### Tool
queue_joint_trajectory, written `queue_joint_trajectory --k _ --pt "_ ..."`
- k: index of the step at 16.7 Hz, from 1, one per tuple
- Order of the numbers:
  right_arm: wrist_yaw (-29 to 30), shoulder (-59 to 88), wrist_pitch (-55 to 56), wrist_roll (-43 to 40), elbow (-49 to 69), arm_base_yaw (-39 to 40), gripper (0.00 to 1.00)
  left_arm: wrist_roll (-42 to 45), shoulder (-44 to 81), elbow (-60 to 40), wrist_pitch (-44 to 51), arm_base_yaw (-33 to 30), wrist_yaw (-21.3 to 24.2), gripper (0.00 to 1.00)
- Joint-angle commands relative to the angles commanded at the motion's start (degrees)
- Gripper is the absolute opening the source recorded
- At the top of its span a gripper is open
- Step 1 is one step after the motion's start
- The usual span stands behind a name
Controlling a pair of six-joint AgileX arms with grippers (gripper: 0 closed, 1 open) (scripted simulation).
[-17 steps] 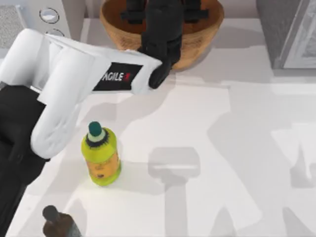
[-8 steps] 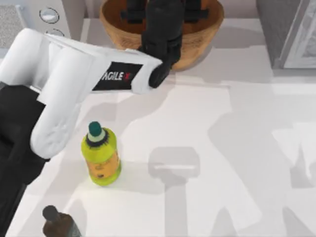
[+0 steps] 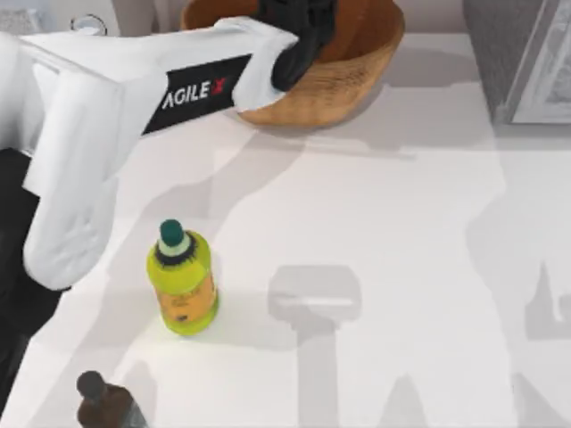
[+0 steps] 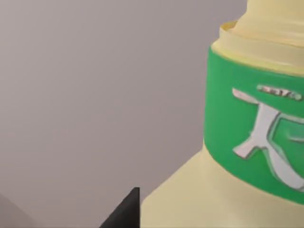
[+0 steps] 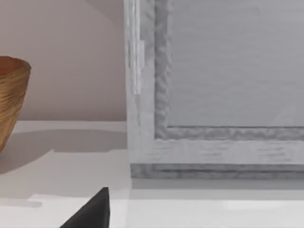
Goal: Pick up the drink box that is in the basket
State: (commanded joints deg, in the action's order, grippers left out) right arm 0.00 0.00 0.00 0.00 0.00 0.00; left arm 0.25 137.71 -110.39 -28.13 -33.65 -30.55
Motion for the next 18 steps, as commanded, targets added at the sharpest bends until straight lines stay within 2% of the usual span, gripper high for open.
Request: queue_joint_trajectory --k 6,12,15,18 --pt "0.0 0.0 0.0 0.0 0.0 0.0 1.0 0.0 -4.2 -6.8 11.1 0.0 -0.1 0.0" --pt "0.0 0.0 0.0 0.0 0.0 0.0 1.0 0.1 -4.3 -7.2 11.8 0.1 -0.1 0.0" --pt "0.0 0.0 0.0 0.0 0.0 0.0 1.0 0.4 -7.6 -3.7 12.4 0.2 -0.9 0.0" --pt "0.0 0.0 0.0 0.0 0.0 0.0 1.0 0.7 -16.0 5.1 13.2 1.2 -2.2 0.0"
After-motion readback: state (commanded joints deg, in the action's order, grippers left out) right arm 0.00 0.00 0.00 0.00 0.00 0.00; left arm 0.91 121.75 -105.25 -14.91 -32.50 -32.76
